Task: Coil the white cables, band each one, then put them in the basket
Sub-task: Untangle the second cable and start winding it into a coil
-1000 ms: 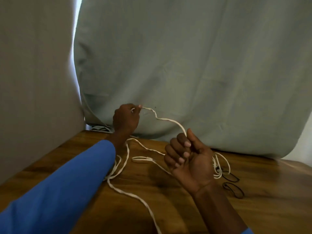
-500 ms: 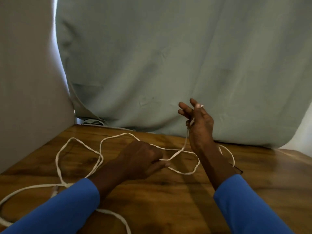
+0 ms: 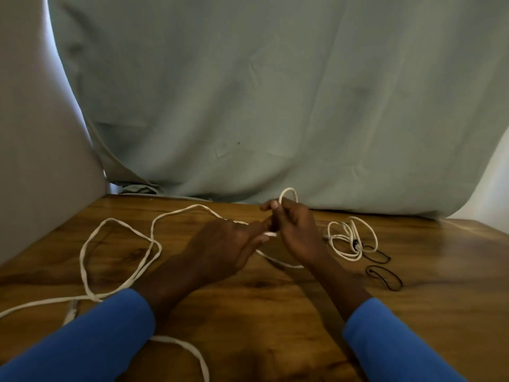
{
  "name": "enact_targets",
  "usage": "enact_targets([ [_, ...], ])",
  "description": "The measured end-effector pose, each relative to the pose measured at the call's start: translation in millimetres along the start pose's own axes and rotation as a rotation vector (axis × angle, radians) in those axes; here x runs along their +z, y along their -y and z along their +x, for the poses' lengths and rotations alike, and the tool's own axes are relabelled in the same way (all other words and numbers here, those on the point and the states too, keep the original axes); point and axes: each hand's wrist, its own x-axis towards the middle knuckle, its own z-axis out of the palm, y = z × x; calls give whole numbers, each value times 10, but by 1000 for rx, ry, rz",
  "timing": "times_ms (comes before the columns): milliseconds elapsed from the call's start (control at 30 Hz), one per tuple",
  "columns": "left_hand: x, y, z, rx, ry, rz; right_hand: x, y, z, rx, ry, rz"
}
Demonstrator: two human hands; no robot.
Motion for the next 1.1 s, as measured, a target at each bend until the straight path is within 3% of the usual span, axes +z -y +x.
enact_targets([
  [133,-63,165,-42,-158,-47,6,76,-46,-154,-83,158,-327],
  [300,-199,357,-71,-92,-105,141,136,33,-214,-103,243,-406],
  [367,-317,416,-39,-124,-127,137,194,67,-248,20,289,-157],
  [467,-469,455,10,-251,-143,120,281,202,-296,360,542,711],
  [533,-477,459,22,-368,-100,34,276,271,-253,443,697,1133],
  [567,-449,464,16,-414,-66,-24,259,284,-208,431,697,1255],
  [633,-377,442,-32,-452,29,-92,151,281,-110,388,552,1405],
  [833,-142,368,-158,-337,301,17,-452,139,61,256,-65,1594],
  [900,-106,237,-84,-279,300,32,-549,80,66,255,-182,1589],
  [1033,-44,72,-11,-90,131,66,-602,19,75,278,-335,1572],
  [1100,-9,19,11,-10,188,160,-581,48,62,299,-361,1545],
])
